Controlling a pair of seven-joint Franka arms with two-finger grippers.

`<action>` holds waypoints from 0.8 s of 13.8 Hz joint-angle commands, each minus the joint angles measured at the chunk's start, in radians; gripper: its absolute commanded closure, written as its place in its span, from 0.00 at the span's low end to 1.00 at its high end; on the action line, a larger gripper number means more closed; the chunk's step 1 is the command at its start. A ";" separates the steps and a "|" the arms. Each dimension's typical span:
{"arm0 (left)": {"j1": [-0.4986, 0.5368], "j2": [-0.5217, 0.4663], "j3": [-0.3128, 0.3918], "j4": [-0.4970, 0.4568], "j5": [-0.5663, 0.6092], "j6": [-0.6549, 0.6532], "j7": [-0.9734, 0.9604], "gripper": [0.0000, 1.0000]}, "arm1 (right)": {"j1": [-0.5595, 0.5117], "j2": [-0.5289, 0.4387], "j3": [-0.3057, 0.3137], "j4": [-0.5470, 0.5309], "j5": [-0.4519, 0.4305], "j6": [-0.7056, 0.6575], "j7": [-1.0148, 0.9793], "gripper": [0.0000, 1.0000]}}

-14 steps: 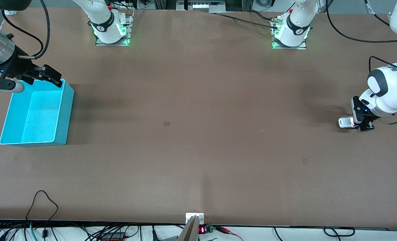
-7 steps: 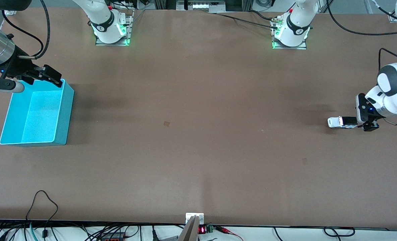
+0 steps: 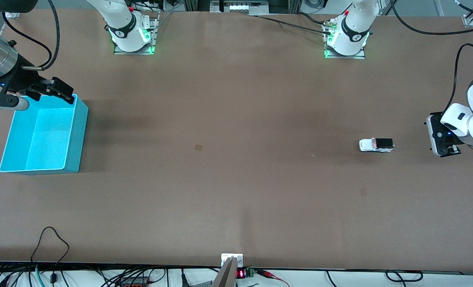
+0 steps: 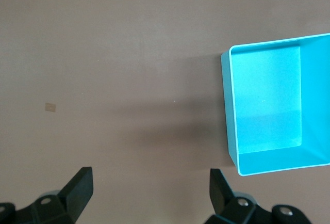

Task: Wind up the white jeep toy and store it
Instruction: 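Release the jeep and raise the left gripper away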

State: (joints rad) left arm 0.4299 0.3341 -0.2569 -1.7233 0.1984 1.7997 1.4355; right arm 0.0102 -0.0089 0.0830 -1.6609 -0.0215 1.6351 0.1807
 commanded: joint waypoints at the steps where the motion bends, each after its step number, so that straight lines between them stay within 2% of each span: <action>1: -0.065 0.011 -0.005 0.140 0.012 -0.159 -0.182 0.00 | 0.004 0.000 -0.002 0.007 0.011 -0.009 0.003 0.00; 4: -0.091 0.011 -0.031 0.240 -0.037 -0.272 -0.355 0.00 | 0.002 0.000 -0.002 0.007 0.011 -0.011 0.002 0.00; 6: -0.094 0.011 -0.057 0.277 -0.043 -0.284 -0.473 0.00 | 0.004 0.000 -0.002 0.007 0.011 -0.011 0.003 0.00; 9: -0.092 0.006 -0.132 0.350 -0.048 -0.356 -0.705 0.00 | 0.001 0.000 -0.002 0.007 0.011 -0.011 0.003 0.00; 11: -0.115 -0.024 -0.147 0.373 -0.085 -0.378 -0.914 0.00 | 0.002 0.000 -0.002 0.007 0.011 -0.011 0.003 0.00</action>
State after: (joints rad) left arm 0.3288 0.3310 -0.3863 -1.3946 0.1445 1.4640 0.6794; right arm 0.0104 -0.0088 0.0828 -1.6609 -0.0215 1.6350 0.1807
